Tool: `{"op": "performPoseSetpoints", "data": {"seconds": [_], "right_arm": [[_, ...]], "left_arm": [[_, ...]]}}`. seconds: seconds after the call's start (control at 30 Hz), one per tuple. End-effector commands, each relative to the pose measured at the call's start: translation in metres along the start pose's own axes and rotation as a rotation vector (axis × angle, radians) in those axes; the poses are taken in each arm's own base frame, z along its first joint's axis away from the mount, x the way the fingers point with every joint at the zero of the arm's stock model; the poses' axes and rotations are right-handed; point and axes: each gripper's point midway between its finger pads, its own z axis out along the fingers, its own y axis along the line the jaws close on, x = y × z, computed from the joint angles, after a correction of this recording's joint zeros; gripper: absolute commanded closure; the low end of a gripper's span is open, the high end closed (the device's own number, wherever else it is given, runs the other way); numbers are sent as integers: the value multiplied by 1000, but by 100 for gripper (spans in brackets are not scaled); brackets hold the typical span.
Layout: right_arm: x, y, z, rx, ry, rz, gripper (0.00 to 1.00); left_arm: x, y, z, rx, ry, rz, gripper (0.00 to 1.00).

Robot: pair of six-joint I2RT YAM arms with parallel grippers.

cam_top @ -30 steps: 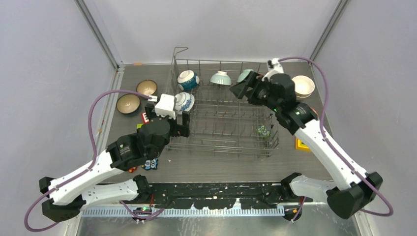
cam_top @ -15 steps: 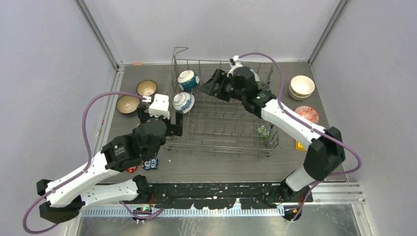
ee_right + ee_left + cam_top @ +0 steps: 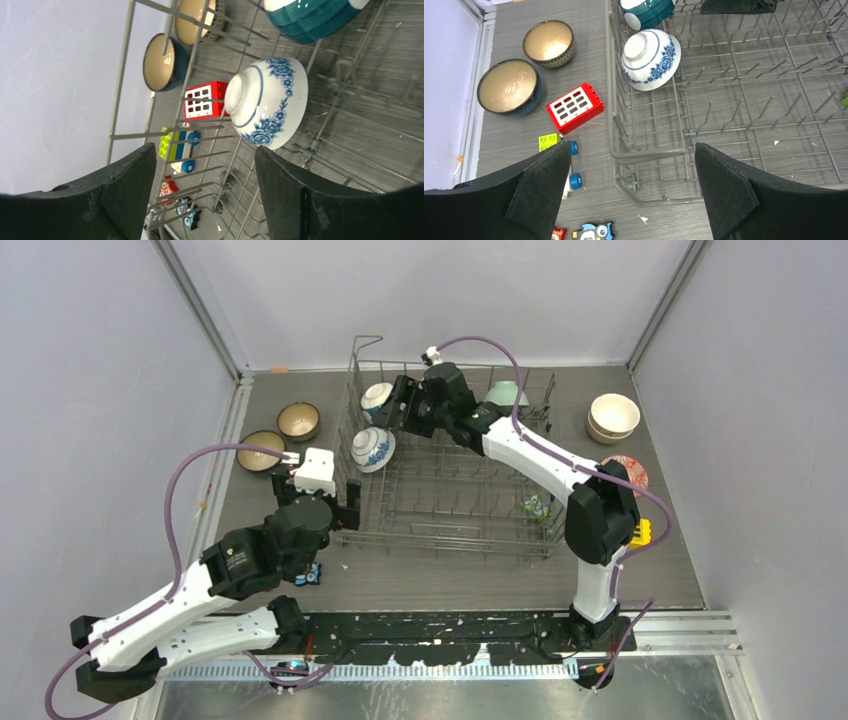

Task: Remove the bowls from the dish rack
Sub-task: Pick up the bowl from the dish rack.

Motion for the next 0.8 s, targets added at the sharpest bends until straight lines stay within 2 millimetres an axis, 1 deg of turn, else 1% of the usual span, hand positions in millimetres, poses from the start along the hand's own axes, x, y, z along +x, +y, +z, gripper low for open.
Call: {"op": "performPoseSetpoints", "data": {"seconds": [0.0, 0.17, 0.3, 0.57, 0.67, 0.77], "right_arm": [[-11, 4, 3, 25, -8, -62, 24], [-1, -15, 19, 83, 36, -62, 23], [3, -26, 27, 109, 42, -40, 21], [11, -32, 39, 60, 53, 54, 20], [13, -41, 43, 47, 57, 106, 20], [14, -44, 45, 38, 55, 129, 19]], "left_arm": [[3, 3, 0, -10, -4, -25, 6], [5, 1, 1, -6, 1, -25, 7], [8, -1, 3, -1, 9, -24, 7], [15, -7, 5, 12, 26, -24, 7], [16, -8, 6, 15, 28, -24, 9], [17, -8, 6, 16, 34, -24, 10]]}}
